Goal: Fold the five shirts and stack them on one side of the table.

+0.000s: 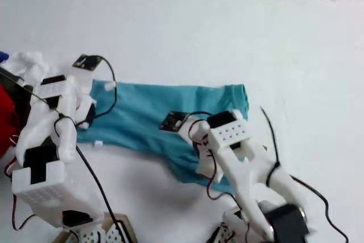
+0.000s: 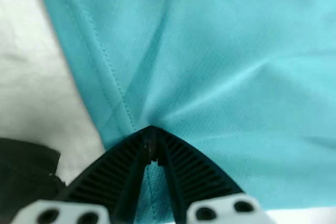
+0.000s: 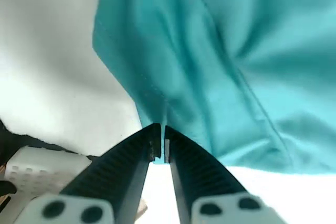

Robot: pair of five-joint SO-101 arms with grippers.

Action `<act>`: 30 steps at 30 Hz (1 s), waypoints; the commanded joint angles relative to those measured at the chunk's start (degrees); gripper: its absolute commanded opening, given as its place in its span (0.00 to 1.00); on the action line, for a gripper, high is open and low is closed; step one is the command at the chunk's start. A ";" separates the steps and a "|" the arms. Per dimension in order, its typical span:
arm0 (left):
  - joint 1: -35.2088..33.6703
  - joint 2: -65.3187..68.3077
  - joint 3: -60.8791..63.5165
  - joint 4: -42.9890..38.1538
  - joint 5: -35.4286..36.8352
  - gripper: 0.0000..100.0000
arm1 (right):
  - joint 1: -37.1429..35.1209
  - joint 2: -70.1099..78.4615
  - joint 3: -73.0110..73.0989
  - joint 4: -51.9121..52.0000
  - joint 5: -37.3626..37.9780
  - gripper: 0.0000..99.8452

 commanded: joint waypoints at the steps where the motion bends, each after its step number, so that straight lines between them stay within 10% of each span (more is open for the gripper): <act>1: -0.26 0.79 -0.57 -2.29 -0.09 0.03 | -0.31 -10.07 -0.09 3.12 0.79 0.02; 12: -0.26 0.79 -0.57 -2.29 -0.09 0.03 | 15.52 -10.68 -0.70 -32.04 -16.88 0.02; 30: -0.26 0.79 -0.57 -2.29 -0.09 0.03 | 23.69 43.82 -43.43 -27.03 -16.62 0.02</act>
